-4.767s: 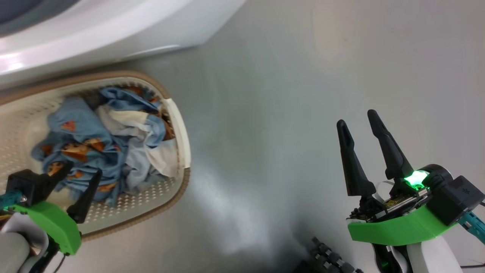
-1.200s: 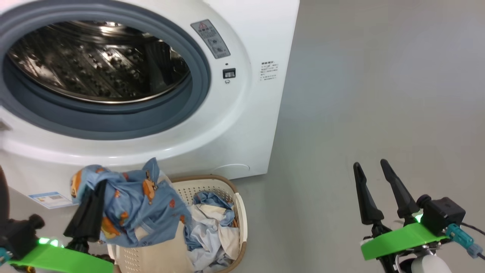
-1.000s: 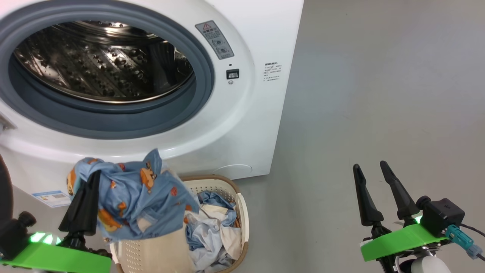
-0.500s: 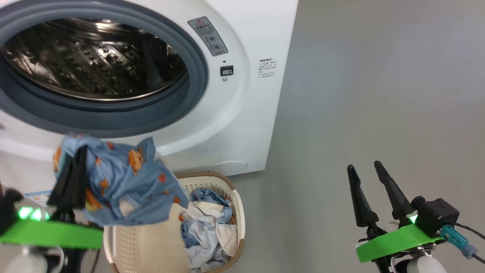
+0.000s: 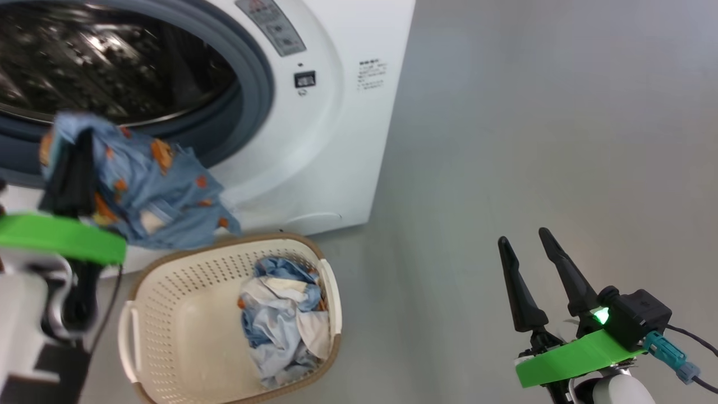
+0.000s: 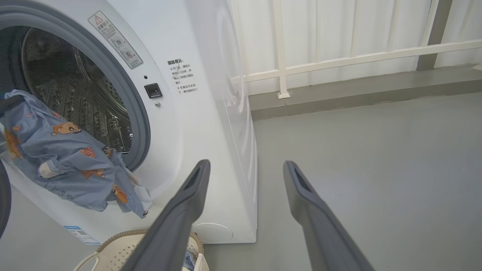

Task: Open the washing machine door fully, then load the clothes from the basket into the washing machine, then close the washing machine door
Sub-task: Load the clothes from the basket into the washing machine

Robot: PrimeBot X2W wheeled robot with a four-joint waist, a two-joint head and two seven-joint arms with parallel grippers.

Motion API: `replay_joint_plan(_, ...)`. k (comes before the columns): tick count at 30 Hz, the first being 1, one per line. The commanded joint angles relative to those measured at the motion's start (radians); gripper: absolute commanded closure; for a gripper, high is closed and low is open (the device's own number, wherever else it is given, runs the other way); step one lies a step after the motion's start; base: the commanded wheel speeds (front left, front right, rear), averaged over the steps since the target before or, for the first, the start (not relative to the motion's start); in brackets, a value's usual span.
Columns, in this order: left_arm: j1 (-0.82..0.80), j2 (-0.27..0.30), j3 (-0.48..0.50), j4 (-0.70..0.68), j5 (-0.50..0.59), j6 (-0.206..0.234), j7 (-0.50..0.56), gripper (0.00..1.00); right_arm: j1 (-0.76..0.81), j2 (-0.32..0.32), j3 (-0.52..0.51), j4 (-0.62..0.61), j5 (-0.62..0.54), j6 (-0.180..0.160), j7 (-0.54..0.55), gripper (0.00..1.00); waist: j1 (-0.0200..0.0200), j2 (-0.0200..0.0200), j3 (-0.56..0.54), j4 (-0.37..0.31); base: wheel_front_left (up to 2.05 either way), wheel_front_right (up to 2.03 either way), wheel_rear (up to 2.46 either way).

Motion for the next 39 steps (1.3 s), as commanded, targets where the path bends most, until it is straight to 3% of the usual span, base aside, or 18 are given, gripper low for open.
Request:
replay_joint_plan(1, -0.079, 0.049, 0.024, 0.011, -0.012, -0.002, -0.012, 1.0, -0.015, -0.004, 0.036, -0.038, -0.013, 0.002, -0.005, 0.0, 0.0, -0.0001, 0.051, -0.039, 0.0, 0.0, 0.0)
replay_joint_plan(6, -0.164, 0.086, -0.011, 0.087, -0.053, -0.002, -0.018, 1.0, -0.015, -0.004, 0.058, -0.067, -0.01, 0.002, -0.005, 0.0, 0.0, -0.0001, 0.105, -0.071, 0.0, 0.0, 0.0)
replay_joint_plan(13, -0.287, 0.183, -0.087, 0.206, -0.113, -0.003, -0.02, 1.0, -0.004, -0.004, 0.086, -0.124, -0.001, 0.002, -0.005, 0.0, 0.0, -0.0001, 0.202, -0.129, 0.0, 0.0, 0.0)
replay_joint_plan(23, -0.437, 0.312, -0.16, 0.233, -0.153, -0.003, -0.022, 1.0, 0.016, -0.004, 0.139, -0.196, 0.035, 0.002, -0.005, 0.0, 0.0, -0.0001, 0.324, -0.197, 0.0, 0.0, 0.0)
replay_joint_plan(28, -0.51, 0.354, -0.075, 0.166, -0.121, -0.003, -0.022, 1.0, 0.026, -0.004, 0.147, -0.222, 0.053, 0.002, -0.005, 0.0, 0.0, -0.0001, 0.362, -0.215, 0.0, 0.0, 0.0)
replay_joint_plan(32, -0.506, 0.346, 0.03, 0.101, -0.076, -0.003, -0.022, 1.0, 0.029, -0.004, 0.149, -0.229, 0.058, 0.002, -0.005, 0.0, 0.0, -0.0001, 0.373, -0.219, 0.0, 0.0, 0.0)
replay_joint_plan(35, -0.475, 0.336, 0.033, 0.111, -0.067, -0.003, -0.022, 1.0, 0.028, -0.004, 0.148, -0.226, 0.058, 0.002, -0.005, 0.0, 0.0, -0.0001, 0.371, -0.216, 0.0, 0.0, 0.0)
replay_joint_plan(36, -0.466, 0.334, 0.021, 0.128, -0.069, -0.003, -0.022, 0.7, 0.027, -0.004, 0.147, -0.224, 0.058, 0.002, -0.005, 0.0, 0.0, -0.0001, 0.369, -0.213, 0.0, 0.0, 0.0)
replay_joint_plan(37, -0.464, 0.335, 0.011, 0.134, -0.065, -0.003, -0.022, 0.0, 0.024, -0.004, 0.148, -0.221, 0.057, 0.002, -0.005, 0.0, 0.0, -0.0001, 0.368, -0.211, 0.0, 0.0, 0.0)
replay_joint_plan(39, -0.456, 0.339, -0.025, 0.153, -0.061, -0.003, -0.022, 0.0, 0.018, -0.004, 0.151, -0.217, 0.056, 0.002, -0.005, 0.0, 0.0, -0.0001, 0.365, -0.206, 0.0, 0.0, 0.0)
